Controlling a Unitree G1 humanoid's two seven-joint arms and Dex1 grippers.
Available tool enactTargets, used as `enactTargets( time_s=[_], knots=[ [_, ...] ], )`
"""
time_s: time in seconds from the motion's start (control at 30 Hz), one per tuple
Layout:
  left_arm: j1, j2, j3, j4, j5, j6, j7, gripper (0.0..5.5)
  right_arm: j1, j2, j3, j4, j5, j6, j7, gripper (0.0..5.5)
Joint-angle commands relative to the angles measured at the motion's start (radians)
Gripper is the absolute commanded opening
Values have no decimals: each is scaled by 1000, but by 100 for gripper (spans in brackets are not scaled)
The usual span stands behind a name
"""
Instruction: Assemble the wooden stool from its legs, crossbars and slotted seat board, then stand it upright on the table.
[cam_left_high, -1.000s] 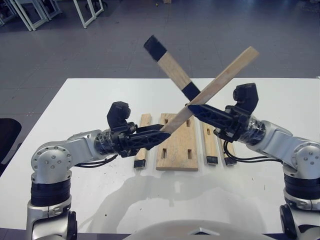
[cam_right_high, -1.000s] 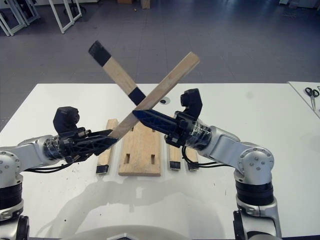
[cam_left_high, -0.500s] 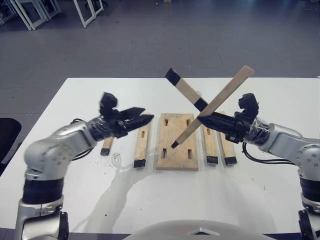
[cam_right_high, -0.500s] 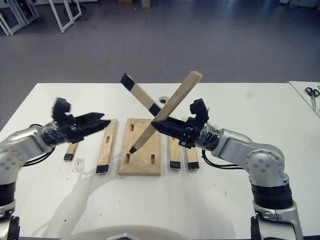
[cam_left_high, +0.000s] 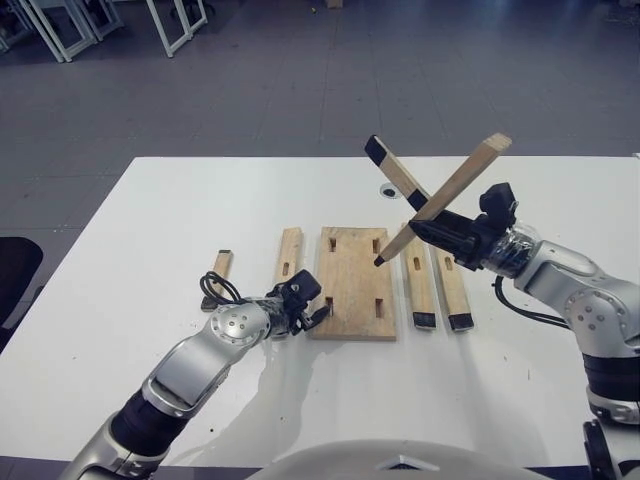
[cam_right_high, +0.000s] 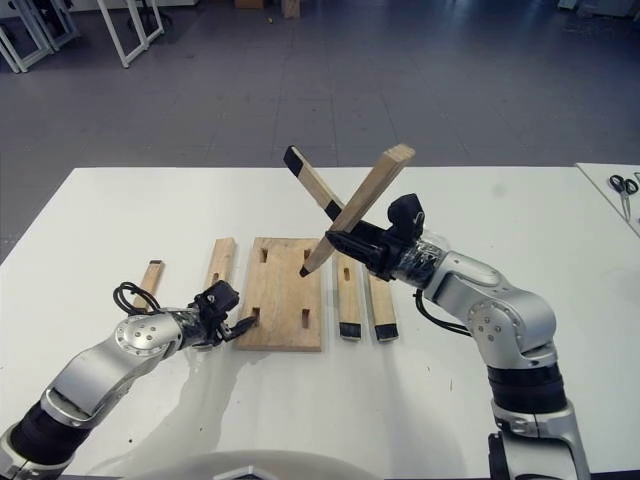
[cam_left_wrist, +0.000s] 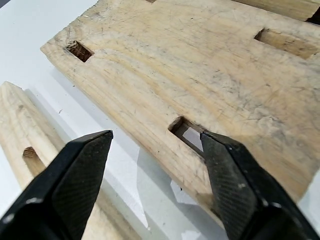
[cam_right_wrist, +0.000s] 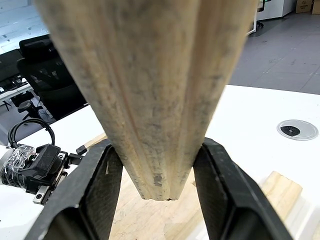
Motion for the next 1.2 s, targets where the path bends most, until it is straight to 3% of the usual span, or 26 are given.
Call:
enactTargets(
  time_s=[0.03,0.17,0.33,0.7,0.9,1.2],
  knots=[
    [-3,0,-39,25,32,73,-21,325,-5,16,-1,-13,-30,0,19,203],
    [-11,72,-111,51,83,149,-64,325,-16,21,-7,-9,-56,0,32,203],
    [-30,144,-184,78,108,108,-183,325,-48,14,14,4,-127,-24,66,203],
    [-74,339,-94,315,105,-292,-611,325,-65,-19,41,13,-236,-47,191,203],
    [-217,296,-135,581,216,-547,-754,325,-93,-3,78,72,-250,-45,284,203],
    [-273,204,-103,648,247,-583,-763,325,-112,54,73,182,-231,4,319,203]
  ],
)
